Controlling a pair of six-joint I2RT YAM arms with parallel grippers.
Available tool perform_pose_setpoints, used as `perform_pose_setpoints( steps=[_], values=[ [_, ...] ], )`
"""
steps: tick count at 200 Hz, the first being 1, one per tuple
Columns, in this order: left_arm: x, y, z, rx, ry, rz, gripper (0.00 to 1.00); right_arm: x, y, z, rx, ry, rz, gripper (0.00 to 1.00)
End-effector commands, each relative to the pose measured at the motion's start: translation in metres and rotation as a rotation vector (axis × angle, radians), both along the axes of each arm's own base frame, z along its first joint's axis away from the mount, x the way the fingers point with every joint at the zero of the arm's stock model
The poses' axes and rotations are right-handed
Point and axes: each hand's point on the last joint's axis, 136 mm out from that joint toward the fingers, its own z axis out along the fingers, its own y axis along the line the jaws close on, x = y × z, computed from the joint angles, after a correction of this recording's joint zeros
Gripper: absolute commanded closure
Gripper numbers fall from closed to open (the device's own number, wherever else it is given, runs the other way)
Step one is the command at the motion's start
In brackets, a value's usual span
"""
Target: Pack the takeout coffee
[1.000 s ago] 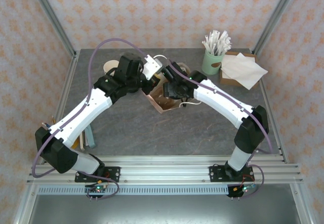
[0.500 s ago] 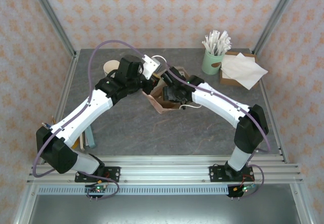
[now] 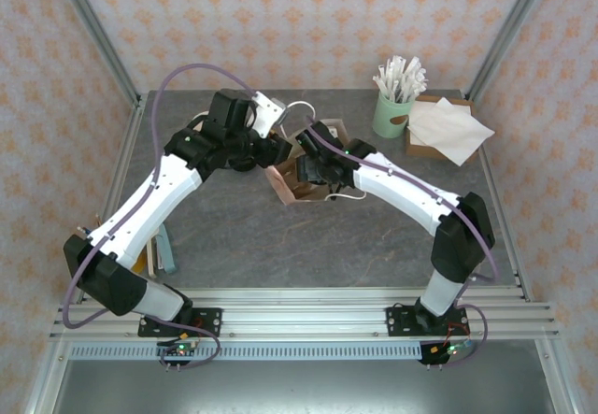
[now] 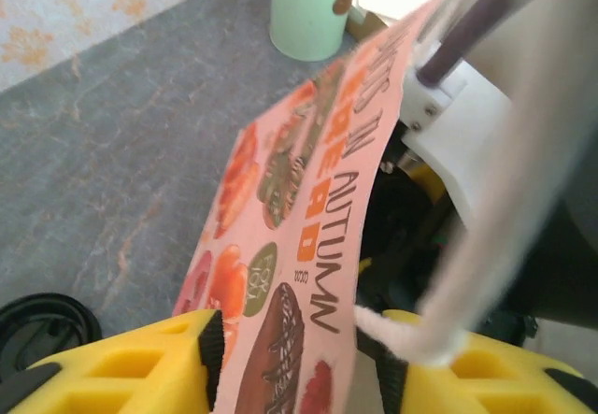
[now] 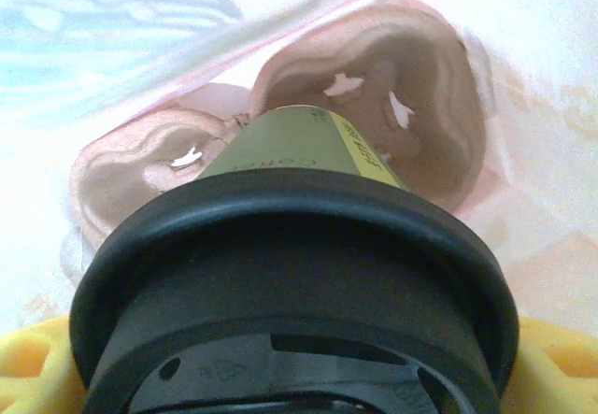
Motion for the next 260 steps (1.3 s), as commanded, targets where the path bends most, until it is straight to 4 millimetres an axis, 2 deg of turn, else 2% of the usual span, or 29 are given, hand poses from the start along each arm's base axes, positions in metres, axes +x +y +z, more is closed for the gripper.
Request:
perform_pose_setpoints(
  steps=[1,8,23,46,90,112,132,190,215,239,260],
  values=[
    [-0.002,0.003,-0.021,0.082,0.055,-0.029,0.55,0.007,0.005,-0.001,-0.005,-0.014,0.005,0.39],
    [-0.003,0.003,-0.026,0.11,0.052,-0.045,0.6,0.008,0.005,0.001,-0.007,-0.015,0.003,0.39],
    [-0.007,0.003,-0.032,0.154,0.051,-0.081,0.79,0.009,0.003,0.011,0.001,-0.026,-0.003,0.39],
    [-0.012,-0.001,-0.032,0.166,0.044,-0.119,1.0,0.012,0.0,0.024,-0.006,-0.047,-0.012,0.4],
    [-0.016,-0.002,-0.038,0.317,-0.042,-0.168,1.0,0.018,-0.013,0.044,-0.009,-0.137,-0.044,0.4],
    [-0.021,-0.002,-0.041,0.349,-0.05,-0.196,1.0,0.011,-0.028,0.044,-0.05,-0.115,-0.055,0.39],
    [-0.025,-0.007,-0.041,0.368,-0.065,-0.24,1.0,0.011,-0.038,0.044,0.005,-0.085,-0.095,0.4],
    [-0.037,-0.027,-0.047,0.4,-0.126,-0.369,1.0,0.019,-0.03,0.05,0.071,-0.036,-0.102,0.41],
    [-0.035,-0.026,-0.046,0.405,-0.135,-0.356,1.0,0.011,-0.03,0.034,0.028,0.027,-0.072,0.41],
    [-0.03,-0.03,-0.036,0.314,-0.109,-0.283,1.0,-0.015,-0.038,0.01,-0.064,0.082,0.007,0.41],
    [-0.022,-0.029,-0.033,0.272,-0.103,-0.204,1.0,-0.032,-0.038,0.006,-0.082,0.081,0.061,0.41]
  ],
)
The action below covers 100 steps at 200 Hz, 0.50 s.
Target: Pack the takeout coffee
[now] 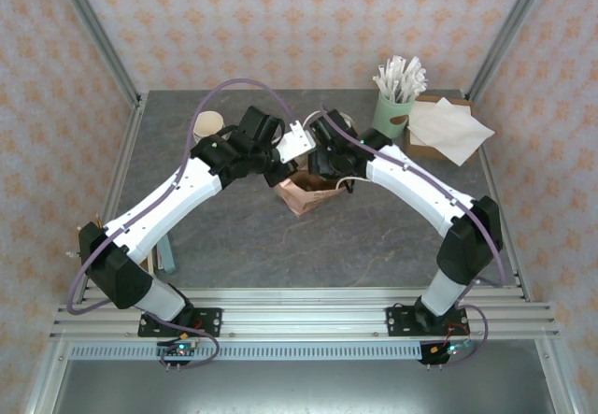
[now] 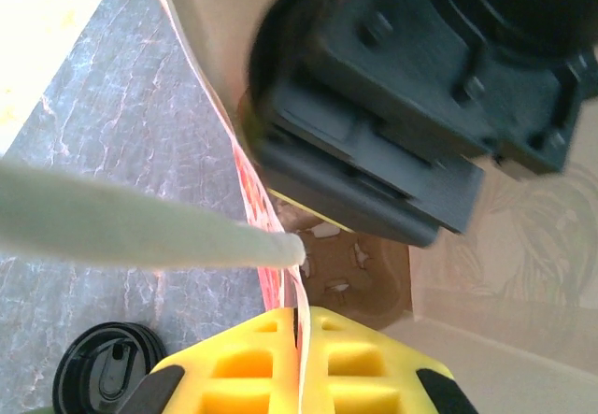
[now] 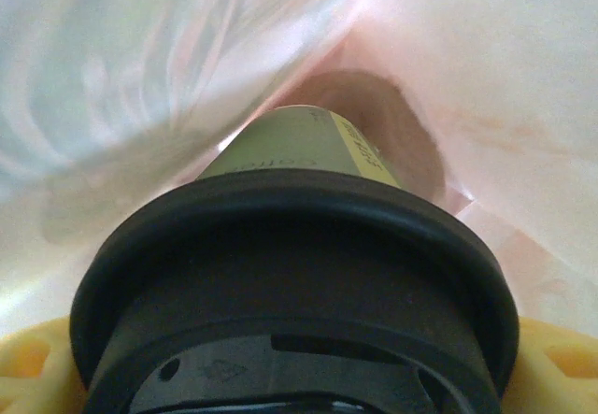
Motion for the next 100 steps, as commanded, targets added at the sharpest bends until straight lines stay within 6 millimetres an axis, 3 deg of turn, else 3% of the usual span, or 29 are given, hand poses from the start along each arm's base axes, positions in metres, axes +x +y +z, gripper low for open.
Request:
perform_pose_setpoints(
  steps=[1,10,16,22,35,44,78,100],
  values=[
    [0.001,0.002,0.004,-0.066,0.023,0.08,1.0,-0.028,-0.007,-0.01,-0.068,0.037,0.079,0.41],
    [0.008,0.005,0.007,-0.08,0.012,0.132,1.0,-0.033,-0.007,-0.013,-0.072,0.03,0.095,0.41],
    [0.012,0.007,0.01,-0.097,0.013,0.162,0.94,-0.035,-0.007,-0.016,-0.076,0.025,0.107,0.41],
    [0.015,0.008,0.015,-0.117,0.021,0.186,0.83,-0.037,-0.008,-0.019,-0.079,0.024,0.112,0.41],
    [0.022,0.007,0.027,-0.174,0.045,0.214,0.49,-0.038,-0.008,-0.023,-0.077,0.024,0.105,0.41],
    [0.025,0.005,0.036,-0.223,0.06,0.213,0.39,-0.036,-0.006,-0.023,-0.07,0.02,0.098,0.41],
    [0.031,-0.008,0.053,-0.307,0.096,0.144,0.36,-0.025,0.003,-0.017,-0.033,-0.021,0.078,0.41],
    [0.041,-0.007,0.042,-0.266,0.09,0.162,0.43,-0.022,0.005,-0.013,-0.012,-0.036,0.064,0.41]
  ],
)
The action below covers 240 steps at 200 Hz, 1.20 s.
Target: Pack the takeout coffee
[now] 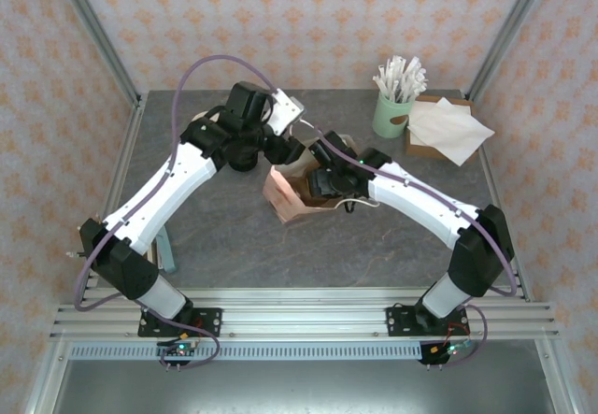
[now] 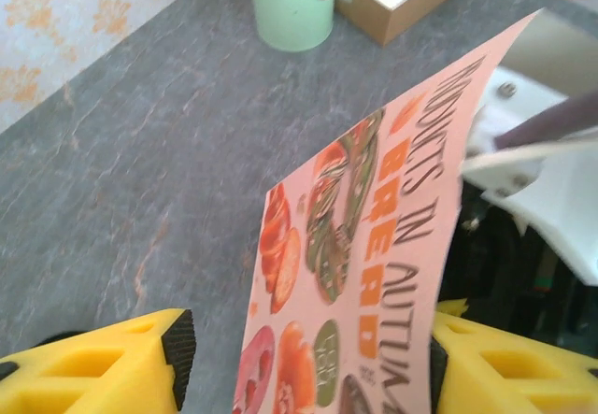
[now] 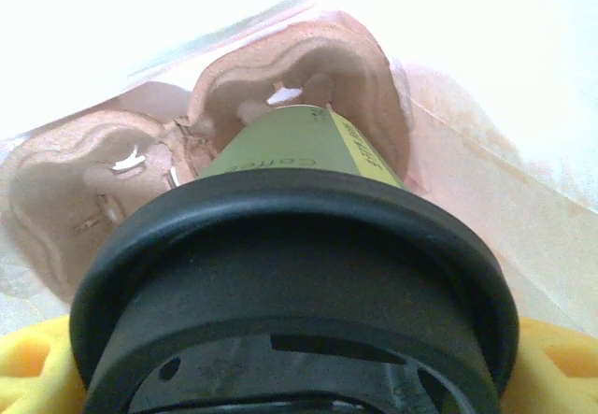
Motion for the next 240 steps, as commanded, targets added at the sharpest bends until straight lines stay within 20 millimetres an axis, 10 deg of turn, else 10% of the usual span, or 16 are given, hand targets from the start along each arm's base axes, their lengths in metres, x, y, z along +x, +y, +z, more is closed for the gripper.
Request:
perform_pose_setpoints(
  steps=[1,21,52,90,168,240],
  values=[
    [0.008,-0.009,-0.002,-0.016,0.007,-0.007,0.44,0.009,0.003,0.008,0.02,-0.047,-0.026,0.41],
    [0.015,-0.003,-0.012,0.057,0.001,0.004,0.55,0.013,0.001,0.019,0.043,-0.075,-0.04,0.41],
    [0.013,-0.008,-0.002,0.058,-0.043,-0.036,1.0,0.022,-0.005,0.032,0.06,-0.098,-0.075,0.41],
    [0.006,-0.012,0.003,0.166,-0.249,-0.049,1.0,0.026,-0.009,0.04,0.077,-0.136,-0.088,0.41],
    [0.014,-0.013,0.011,0.034,-0.25,-0.014,1.0,-0.001,-0.01,-0.014,-0.072,-0.134,0.031,0.41],
    [-0.024,-0.022,-0.03,0.117,-0.14,-0.198,1.0,0.037,-0.019,0.031,0.096,-0.168,-0.212,0.42]
  ],
)
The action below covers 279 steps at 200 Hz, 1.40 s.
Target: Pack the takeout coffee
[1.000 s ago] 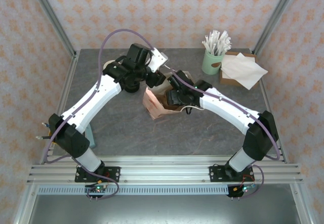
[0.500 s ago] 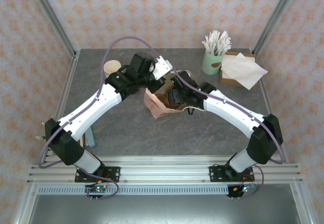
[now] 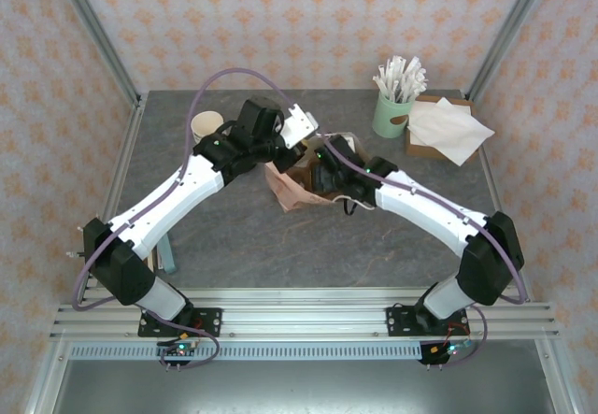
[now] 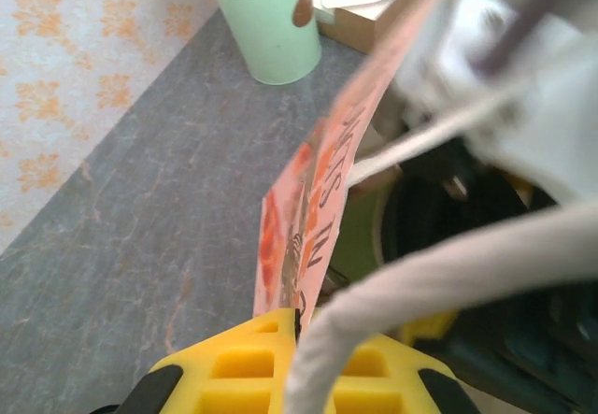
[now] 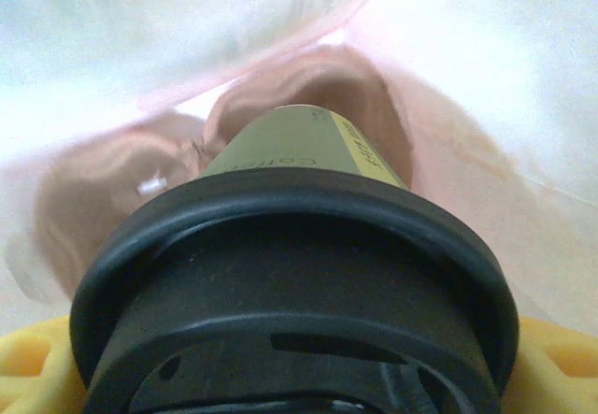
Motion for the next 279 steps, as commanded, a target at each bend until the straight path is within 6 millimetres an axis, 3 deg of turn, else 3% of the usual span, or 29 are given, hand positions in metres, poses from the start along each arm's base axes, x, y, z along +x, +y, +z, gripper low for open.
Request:
perform_pose_setpoints(
  steps=[1,30,65,86,107,142,174,207,248,279],
  values=[
    [-0.02,-0.001,-0.011,0.026,0.042,-0.065,1.0,0.016,-0.01,0.016,0.039,-0.016,-0.108,0.42],
    [-0.024,-0.002,-0.013,-0.015,0.071,-0.043,1.0,0.016,-0.007,0.006,0.03,0.005,-0.092,0.43],
    [0.013,0.012,0.016,-0.219,0.063,0.187,1.0,-0.013,0.002,-0.017,-0.099,0.063,0.099,0.43],
    [0.026,0.021,0.034,-0.259,0.042,0.242,1.0,-0.024,-0.004,-0.023,-0.107,0.081,0.1,0.43],
    [0.028,0.023,0.042,-0.262,0.051,0.234,1.0,-0.02,-0.006,-0.009,-0.089,0.057,0.067,0.43],
    [0.012,0.019,0.021,-0.151,0.129,0.13,1.0,-0.001,-0.017,0.015,0.038,0.096,-0.085,0.42],
    [0.01,0.014,0.014,-0.118,0.103,0.106,1.0,0.004,-0.015,0.021,0.088,0.121,-0.09,0.42],
    [0.007,-0.001,0.006,-0.089,0.089,0.063,1.0,0.024,-0.012,0.033,0.106,0.091,-0.149,0.42],
    [0.008,-0.001,0.0,-0.078,0.094,0.057,1.0,0.026,-0.005,0.048,0.054,0.061,-0.031,0.42],
    [0.004,0.002,-0.008,-0.034,0.09,0.042,1.0,0.023,-0.014,0.064,0.034,-0.016,0.001,0.43]
  ],
)
